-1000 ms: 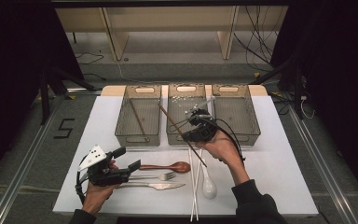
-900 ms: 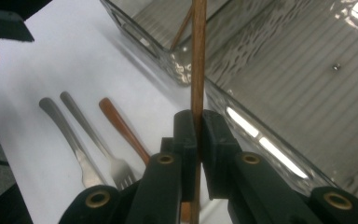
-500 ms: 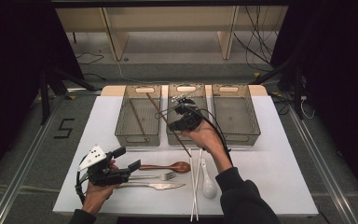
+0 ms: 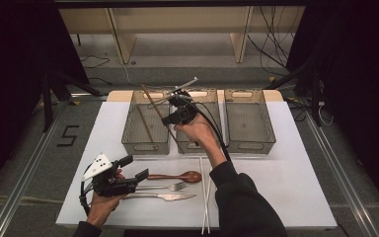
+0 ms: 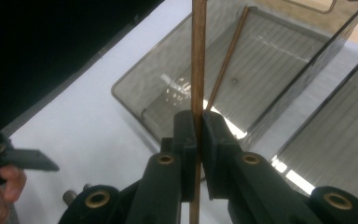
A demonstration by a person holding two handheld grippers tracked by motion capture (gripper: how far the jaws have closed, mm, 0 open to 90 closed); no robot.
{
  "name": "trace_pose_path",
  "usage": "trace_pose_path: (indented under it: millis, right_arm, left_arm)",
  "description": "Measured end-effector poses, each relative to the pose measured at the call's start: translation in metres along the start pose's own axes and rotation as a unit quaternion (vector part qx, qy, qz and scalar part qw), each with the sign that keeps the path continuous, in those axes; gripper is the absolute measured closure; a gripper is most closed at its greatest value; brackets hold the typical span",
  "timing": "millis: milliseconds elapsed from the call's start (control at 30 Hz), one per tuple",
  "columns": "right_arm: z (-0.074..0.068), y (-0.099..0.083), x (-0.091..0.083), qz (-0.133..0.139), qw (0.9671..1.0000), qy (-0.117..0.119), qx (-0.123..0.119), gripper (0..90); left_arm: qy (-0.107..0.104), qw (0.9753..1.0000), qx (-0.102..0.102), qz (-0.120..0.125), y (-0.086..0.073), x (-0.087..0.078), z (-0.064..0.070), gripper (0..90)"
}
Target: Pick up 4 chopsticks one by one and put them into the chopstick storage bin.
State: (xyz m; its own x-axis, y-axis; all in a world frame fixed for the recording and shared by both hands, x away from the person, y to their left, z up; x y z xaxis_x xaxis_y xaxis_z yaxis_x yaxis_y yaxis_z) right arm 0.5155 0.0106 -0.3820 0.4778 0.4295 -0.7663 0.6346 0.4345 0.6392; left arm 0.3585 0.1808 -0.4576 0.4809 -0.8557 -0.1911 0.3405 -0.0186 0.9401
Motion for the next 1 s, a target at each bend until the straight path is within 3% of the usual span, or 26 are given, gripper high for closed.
trace_pose_path:
  millis: [267,600,1000]
  right_arm:
    - [0.002,0.017,0.017,0.000,0.9993,0.001,0.037,85.3]
    - [0.001,0.037,0.032,0.007,0.9984,-0.005,0.057,85.3]
    - [0.001,0.046,0.048,0.014,0.9968,-0.022,0.076,85.3]
  left_arm:
    - [-0.001,1.0000,0.000,0.000,0.000,0.000,0.000,16.5]
    - [-0.004,1.0000,-0.001,0.000,0.000,0.000,0.000,16.5]
    - [-0.004,1.0000,-0.001,0.001,0.000,0.000,0.000,16.5]
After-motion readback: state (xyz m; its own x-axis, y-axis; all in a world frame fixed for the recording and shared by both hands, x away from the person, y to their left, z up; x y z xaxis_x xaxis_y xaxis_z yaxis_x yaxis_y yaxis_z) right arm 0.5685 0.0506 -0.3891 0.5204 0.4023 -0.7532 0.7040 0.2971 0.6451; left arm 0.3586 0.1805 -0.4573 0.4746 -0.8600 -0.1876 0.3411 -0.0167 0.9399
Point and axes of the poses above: each handheld gripper's, and its own axes: x roughly forward along the jaws, y roughly out of its top, z roughly to its right, the point moved 5 cm from there along x, roughly forward along the jaws, and after that the axes turned 15 degrees about -y, right-handed, at the moved point
